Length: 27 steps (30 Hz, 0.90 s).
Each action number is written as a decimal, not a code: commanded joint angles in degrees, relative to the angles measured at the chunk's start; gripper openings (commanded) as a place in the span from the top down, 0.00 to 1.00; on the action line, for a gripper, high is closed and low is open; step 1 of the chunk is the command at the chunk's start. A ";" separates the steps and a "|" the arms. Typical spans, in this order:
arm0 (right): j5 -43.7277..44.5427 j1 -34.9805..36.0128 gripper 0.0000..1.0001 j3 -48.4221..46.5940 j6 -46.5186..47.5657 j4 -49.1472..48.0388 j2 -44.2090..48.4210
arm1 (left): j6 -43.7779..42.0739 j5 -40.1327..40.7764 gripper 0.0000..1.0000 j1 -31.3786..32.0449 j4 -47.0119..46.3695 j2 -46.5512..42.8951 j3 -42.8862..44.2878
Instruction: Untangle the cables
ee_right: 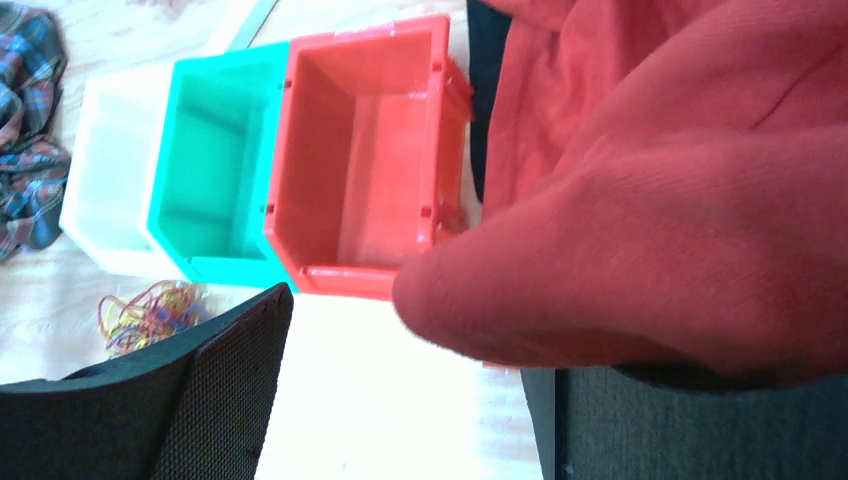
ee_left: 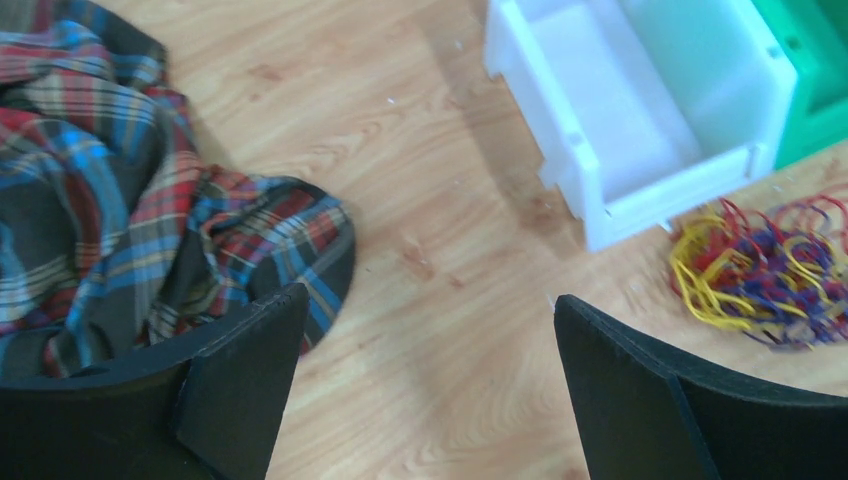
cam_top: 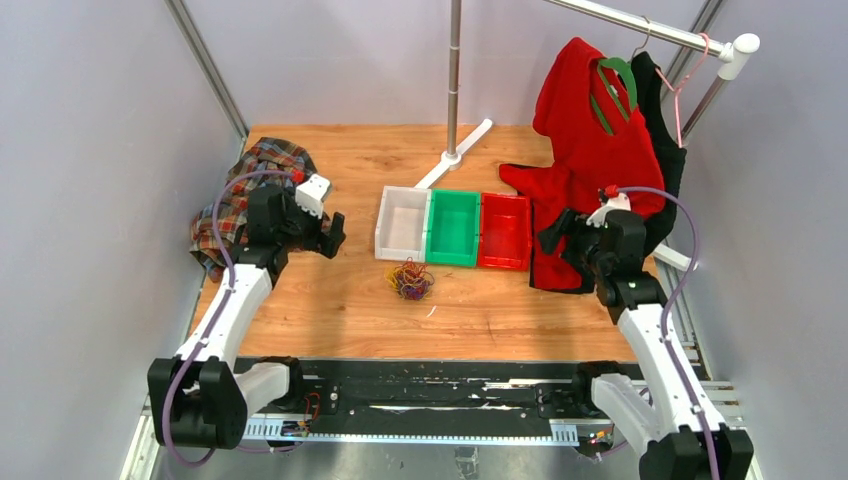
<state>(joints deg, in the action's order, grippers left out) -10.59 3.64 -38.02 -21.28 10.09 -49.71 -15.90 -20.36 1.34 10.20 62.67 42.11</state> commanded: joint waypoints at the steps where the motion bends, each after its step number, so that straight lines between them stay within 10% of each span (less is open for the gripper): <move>1: -1.98 1.04 0.20 -1.77 -2.24 11.04 4.25 | -2.49 -7.63 0.02 -0.42 12.05 0.29 4.10; 8: 14.40 26.34 0.20 4.80 -8.91 14.28 9.78 | -5.10 -12.75 0.02 1.61 18.80 1.52 7.04; 16: 31.38 56.95 0.24 6.03 -17.89 7.32 -4.40 | -9.09 -15.47 0.02 5.33 23.35 2.26 8.78; 27: 31.90 65.74 0.29 -6.46 -15.47 -5.54 -30.22 | -7.63 -19.56 0.02 9.46 23.99 3.36 8.76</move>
<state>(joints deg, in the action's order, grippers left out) 18.28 68.77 -37.47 -38.33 9.91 -75.94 -23.81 -37.32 10.31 33.45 65.25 49.56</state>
